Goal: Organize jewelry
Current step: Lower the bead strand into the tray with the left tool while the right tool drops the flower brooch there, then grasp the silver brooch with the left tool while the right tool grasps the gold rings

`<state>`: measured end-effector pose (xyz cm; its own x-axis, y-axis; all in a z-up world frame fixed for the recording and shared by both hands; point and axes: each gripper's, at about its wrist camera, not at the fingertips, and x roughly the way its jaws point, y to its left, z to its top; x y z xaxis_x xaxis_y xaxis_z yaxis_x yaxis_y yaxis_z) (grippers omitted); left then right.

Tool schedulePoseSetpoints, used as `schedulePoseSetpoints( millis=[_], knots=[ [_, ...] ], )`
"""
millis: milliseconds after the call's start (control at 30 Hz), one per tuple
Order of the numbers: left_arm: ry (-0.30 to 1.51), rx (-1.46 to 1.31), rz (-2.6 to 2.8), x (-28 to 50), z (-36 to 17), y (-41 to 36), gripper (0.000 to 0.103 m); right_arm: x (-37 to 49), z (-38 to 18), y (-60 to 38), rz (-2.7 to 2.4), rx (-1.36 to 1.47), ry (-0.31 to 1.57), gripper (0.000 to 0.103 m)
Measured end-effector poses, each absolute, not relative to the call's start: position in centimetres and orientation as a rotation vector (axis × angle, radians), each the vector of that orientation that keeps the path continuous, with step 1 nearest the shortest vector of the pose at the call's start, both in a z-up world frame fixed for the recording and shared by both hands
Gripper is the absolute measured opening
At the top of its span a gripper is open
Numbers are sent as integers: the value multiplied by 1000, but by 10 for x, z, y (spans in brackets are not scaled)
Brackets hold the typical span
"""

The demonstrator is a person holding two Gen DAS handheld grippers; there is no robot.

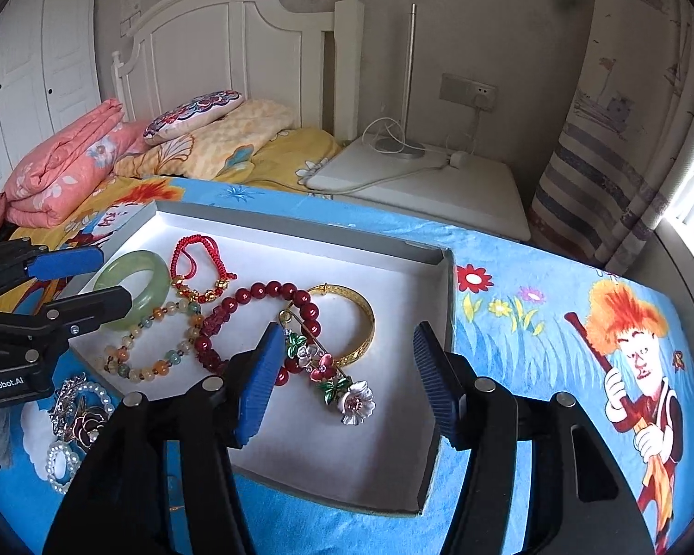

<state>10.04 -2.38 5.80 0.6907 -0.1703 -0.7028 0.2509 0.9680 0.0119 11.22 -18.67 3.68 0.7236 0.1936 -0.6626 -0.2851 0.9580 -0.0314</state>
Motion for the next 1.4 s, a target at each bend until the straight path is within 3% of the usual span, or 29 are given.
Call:
schedulePoseSetpoints(
  millis=[300, 933, 1400],
  knots=[
    [775, 58, -126, 54, 63, 13, 83, 67, 41, -190, 283, -131, 711, 57],
    [860, -12, -61, -34, 25, 60, 83, 3, 27, -118, 493, -199, 753, 57],
    [887, -31, -96, -43, 14, 71, 84, 23, 7, -66, 564, -362, 813, 57]
  ],
)
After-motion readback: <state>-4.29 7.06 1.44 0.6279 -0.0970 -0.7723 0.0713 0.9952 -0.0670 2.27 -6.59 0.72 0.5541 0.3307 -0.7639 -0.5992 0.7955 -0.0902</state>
